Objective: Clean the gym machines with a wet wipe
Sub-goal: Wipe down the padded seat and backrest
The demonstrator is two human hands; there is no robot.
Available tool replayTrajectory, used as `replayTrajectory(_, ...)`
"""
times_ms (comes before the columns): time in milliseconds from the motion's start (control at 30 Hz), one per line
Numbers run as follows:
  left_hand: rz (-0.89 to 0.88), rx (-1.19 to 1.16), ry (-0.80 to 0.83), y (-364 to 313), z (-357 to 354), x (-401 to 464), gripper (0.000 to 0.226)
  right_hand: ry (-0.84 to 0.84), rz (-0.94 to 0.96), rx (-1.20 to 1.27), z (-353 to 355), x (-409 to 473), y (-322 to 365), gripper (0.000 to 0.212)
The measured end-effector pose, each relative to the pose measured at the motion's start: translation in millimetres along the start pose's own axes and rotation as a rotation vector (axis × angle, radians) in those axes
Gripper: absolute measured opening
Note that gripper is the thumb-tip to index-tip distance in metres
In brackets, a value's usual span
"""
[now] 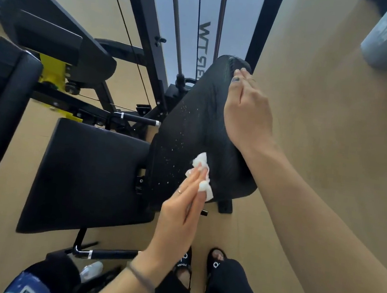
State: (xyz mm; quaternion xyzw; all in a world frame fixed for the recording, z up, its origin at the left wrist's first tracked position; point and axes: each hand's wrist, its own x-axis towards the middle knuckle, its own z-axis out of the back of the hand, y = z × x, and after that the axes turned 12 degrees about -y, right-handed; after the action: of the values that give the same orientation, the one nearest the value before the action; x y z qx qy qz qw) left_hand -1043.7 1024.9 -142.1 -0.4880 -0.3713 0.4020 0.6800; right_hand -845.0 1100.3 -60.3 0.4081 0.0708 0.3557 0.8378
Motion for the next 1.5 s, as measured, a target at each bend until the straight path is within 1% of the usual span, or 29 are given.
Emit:
replayTrajectory(67,0.095,-0.001,-0.037,5,-8,23,0.042,0.021,0.034,-0.023,0,0,1,0.047)
replayTrajectory(133,0.211,0.046,-0.116,9,-14,61,0.041,0.022,0.045,-0.021,1,-1,1,0.048)
replayTrajectory(200,0.270,0.099,-0.164,9,-18,79,0.039,0.033,0.037,-0.005,2,-1,0,0.048)
replayTrajectory(267,0.271,0.057,-0.164,-1,-21,56,0.040,0.034,0.083,-0.054,2,-3,-3,0.049)
replayTrajectory(333,0.244,-0.002,-0.175,-13,-23,10,0.044,-0.001,0.134,-0.115,1,-4,-6,0.051)
replayTrajectory(400,0.209,-0.034,-0.206,-19,-24,-21,0.046,0.014,0.138,-0.113,-4,-3,-9,0.053)
replayTrajectory(433,0.206,-0.030,-0.208,-19,-25,-19,0.047,0.035,0.129,-0.095,-7,-2,-9,0.054)
replayTrajectory(500,0.230,-0.007,-0.190,-8,-25,7,0.047,0.041,0.122,-0.083,-14,1,-10,0.058)
replayTrajectory(567,0.314,0.040,-0.216,4,-23,55,0.048,0.032,0.127,-0.098,-17,3,-11,0.063)
replayTrajectory(633,0.351,0.086,-0.215,1,-21,88,0.050,0.029,0.123,-0.096,-18,4,-13,0.065)
replayTrajectory(667,0.332,0.078,-0.204,-7,-24,89,0.047,0.031,0.119,-0.086,-18,5,-14,0.066)
replayTrajectory(733,0.251,0.020,-0.184,-27,-31,64,0.040,0.028,0.142,-0.102,-17,5,-13,0.070)
replayTrajectory(800,0.148,-0.020,-0.164,-46,-33,32,0.038,0.031,0.130,-0.088,-16,4,-14,0.067)
replayTrajectory(867,0.099,-0.018,-0.136,-45,-31,28,0.040,0.027,0.115,-0.069,-16,3,-13,0.064)
replayTrajectory(1000,0.097,0.046,-0.069,-26,-30,103,0.043,0.017,0.107,-0.076,-12,4,-6,0.060)
replayTrajectory(1100,0.078,0.082,-0.071,-7,-37,169,0.042,0.033,0.081,-0.055,-6,8,-5,0.052)
replayTrajectory(1200,0.135,0.143,-0.059,8,-34,217,0.041,0.068,0.064,-0.103,-6,11,-5,0.053)
replayTrajectory(1267,0.136,0.149,-0.011,9,-24,215,0.038,0.121,0.047,-0.139,-9,20,-2,0.055)
replayTrajectory(1333,0.113,0.109,0.034,13,-12,187,0.035,0.147,0.010,-0.139,-15,36,5,0.055)
replayTrajectory(1433,0.072,0.062,0.075,19,-2,144,0.041,0.108,-0.021,-0.188,-21,53,15,0.055)
replayTrajectory(1500,0.057,0.058,0.078,27,-5,159,0.042,0.100,-0.021,-0.230,-25,53,17,0.056)
